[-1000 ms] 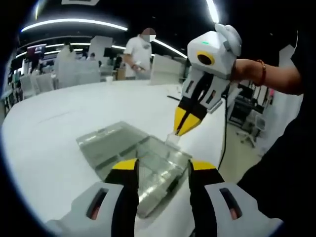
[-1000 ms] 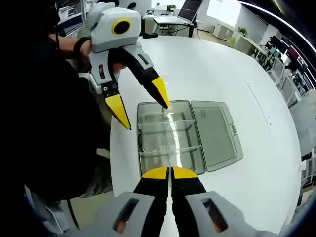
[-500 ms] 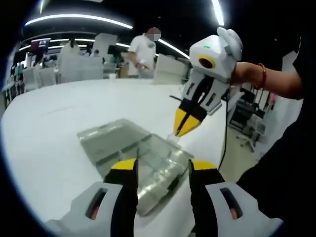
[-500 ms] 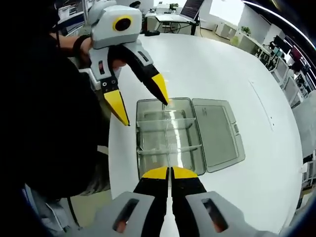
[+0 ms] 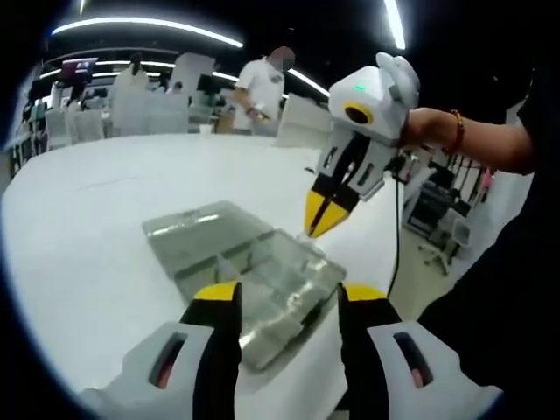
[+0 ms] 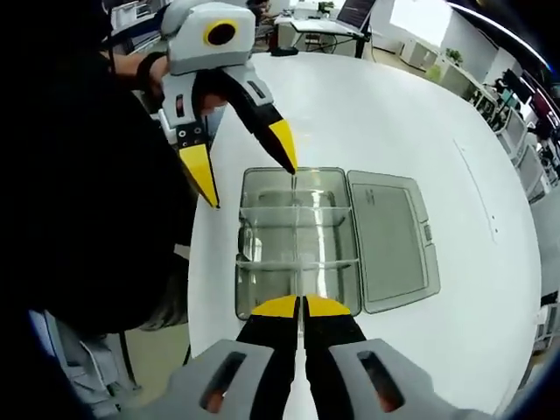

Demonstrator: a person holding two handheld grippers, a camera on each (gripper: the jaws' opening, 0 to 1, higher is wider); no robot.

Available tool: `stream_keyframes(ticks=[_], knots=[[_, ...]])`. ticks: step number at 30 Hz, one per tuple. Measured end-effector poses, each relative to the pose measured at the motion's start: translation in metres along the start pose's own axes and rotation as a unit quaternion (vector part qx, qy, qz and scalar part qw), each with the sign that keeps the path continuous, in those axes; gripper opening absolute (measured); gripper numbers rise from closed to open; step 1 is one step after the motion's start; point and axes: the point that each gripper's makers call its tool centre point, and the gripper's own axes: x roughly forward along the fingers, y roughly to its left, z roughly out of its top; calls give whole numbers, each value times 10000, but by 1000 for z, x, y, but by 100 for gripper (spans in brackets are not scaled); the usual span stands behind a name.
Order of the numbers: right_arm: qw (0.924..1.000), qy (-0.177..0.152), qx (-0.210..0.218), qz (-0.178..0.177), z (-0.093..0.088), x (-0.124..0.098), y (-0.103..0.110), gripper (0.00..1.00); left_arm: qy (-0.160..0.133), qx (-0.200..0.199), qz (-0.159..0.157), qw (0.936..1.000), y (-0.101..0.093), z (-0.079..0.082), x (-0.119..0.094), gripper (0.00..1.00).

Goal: Insert the divider into the dual guide fixture by aligning both edges with the guide slots and pushing it downward to the bottom, including one-sided entry, uneven engagement, binding, and posture correction.

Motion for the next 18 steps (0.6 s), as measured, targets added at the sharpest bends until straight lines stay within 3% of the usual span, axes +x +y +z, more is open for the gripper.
stream_keyframes(ticks=[7, 18], knots=[[9999, 101, -5, 140, -4, 6, -2, 0, -13, -71, 90, 9999, 8, 2, -5, 44], [9986, 190, 419, 251, -5, 9, 0, 0, -100, -333, 175, 9992, 16, 0, -9, 45]])
